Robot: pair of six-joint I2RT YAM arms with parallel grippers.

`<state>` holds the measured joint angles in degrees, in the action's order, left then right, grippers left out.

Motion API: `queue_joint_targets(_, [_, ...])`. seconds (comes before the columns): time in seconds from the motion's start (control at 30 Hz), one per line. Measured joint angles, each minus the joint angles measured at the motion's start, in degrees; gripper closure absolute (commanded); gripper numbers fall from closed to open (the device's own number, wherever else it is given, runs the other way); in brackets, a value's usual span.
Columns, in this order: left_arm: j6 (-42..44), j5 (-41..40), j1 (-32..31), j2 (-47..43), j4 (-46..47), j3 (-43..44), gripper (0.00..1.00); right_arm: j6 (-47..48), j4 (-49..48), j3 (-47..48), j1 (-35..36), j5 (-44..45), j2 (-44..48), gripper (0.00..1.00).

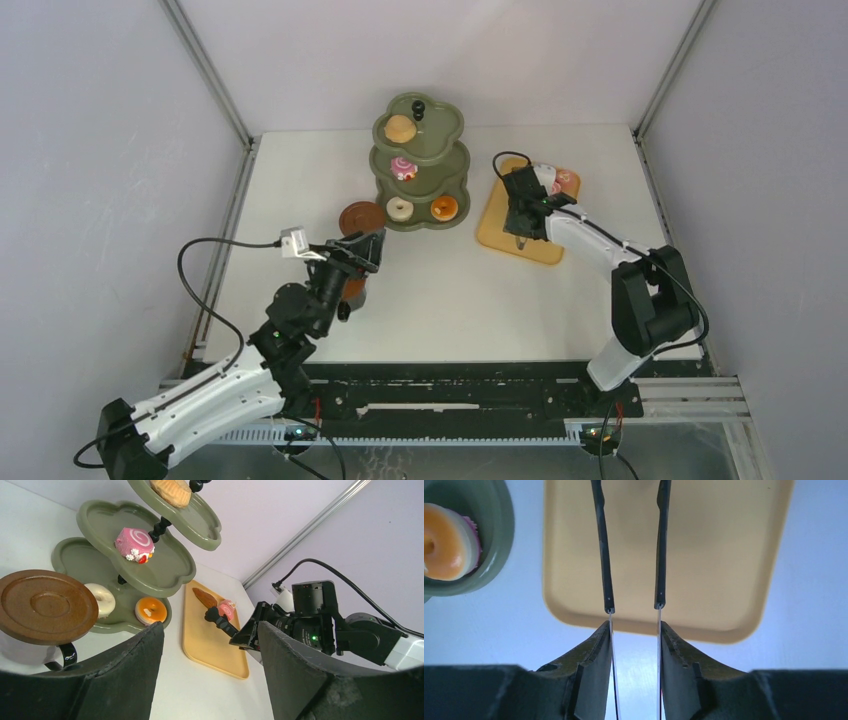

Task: Serve the afternoon tea
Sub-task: Pick up the desert from the tray.

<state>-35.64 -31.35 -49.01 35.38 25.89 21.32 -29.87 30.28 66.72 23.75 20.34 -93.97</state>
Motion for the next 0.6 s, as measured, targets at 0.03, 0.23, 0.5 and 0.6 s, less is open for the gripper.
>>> queue_joint_targets(0.03, [0.11, 0.00, 0.00, -0.15, -0.13, 0.00, 0.26, 0.04, 0.37, -0.39, -0.37, -0.13, 0.55, 0.56])
queue_joint_targets(0.23, [0.15, 0.00, 0.00, -0.55, -0.37, 0.00, 0.26, 0.28, 2.43, -2.89, -1.27, 0.90, 2.51, 0.55])
queue_joint_targets(0.5, [0.15, 0.02, 0.00, 0.24, -0.35, 0.00, 0.26, 1.07, 4.20, -3.28, -2.14, 3.48, 2.82, 0.55])
queue_joint_targets(0.6, [0.15, 0.02, 0.00, 0.63, -0.35, 0.00, 0.26, 1.38, 4.22, -3.28, -3.13, 3.85, 2.82, 0.55])
